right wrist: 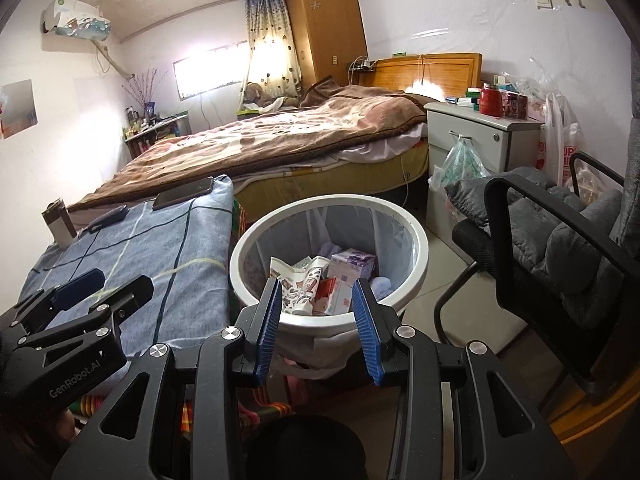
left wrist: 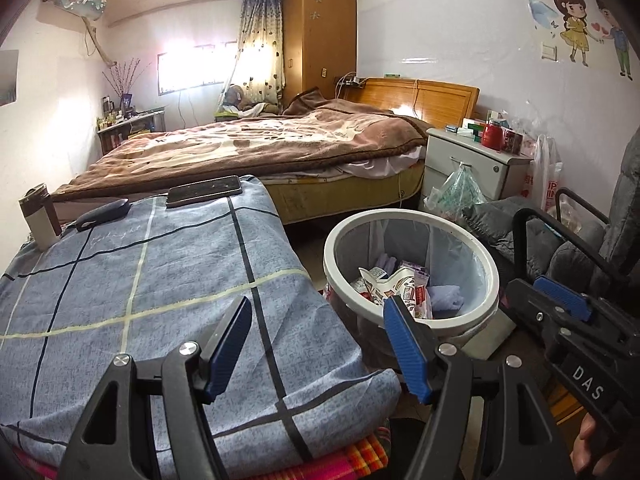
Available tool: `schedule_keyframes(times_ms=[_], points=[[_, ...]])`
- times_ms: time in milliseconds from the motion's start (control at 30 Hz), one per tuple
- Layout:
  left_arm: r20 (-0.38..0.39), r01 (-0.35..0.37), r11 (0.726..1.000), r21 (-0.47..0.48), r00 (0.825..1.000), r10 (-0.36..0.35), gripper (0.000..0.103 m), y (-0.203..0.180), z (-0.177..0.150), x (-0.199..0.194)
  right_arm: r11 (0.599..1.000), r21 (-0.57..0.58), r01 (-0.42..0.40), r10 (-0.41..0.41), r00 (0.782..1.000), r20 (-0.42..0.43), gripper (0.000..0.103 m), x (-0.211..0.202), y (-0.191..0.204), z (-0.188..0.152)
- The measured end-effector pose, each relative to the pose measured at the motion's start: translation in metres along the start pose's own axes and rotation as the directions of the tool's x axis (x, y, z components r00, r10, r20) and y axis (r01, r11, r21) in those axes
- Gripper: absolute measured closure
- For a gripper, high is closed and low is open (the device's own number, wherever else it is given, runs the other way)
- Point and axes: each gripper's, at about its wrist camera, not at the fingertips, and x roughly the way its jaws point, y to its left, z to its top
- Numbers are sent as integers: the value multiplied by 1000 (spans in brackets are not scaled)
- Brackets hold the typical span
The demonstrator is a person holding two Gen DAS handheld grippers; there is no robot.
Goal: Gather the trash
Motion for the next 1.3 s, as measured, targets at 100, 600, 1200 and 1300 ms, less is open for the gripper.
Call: schedule_keyframes(times_ms=[100, 600, 1200, 1300], points=[[1, -3, 1000, -3, 1000, 3, 33, 1, -3, -2, 1000, 8, -4, 4, 1000, 3, 64, -1, 1, -1], [2, 0, 1000, -13, 1000, 0, 33, 2, -6, -8, 1000, 1, 0, 0, 1000, 15, 64, -7, 7, -5], [2, 0, 1000, -18, 1000, 0, 33, 2, -6, -12, 1000, 0, -4, 4, 1000, 14, 64, -9, 8, -5], [1, -3, 1000, -18, 1000, 3, 33, 2, -6, -11, 1000, 0, -4, 4, 1000, 13, 64, -9, 8, -5]])
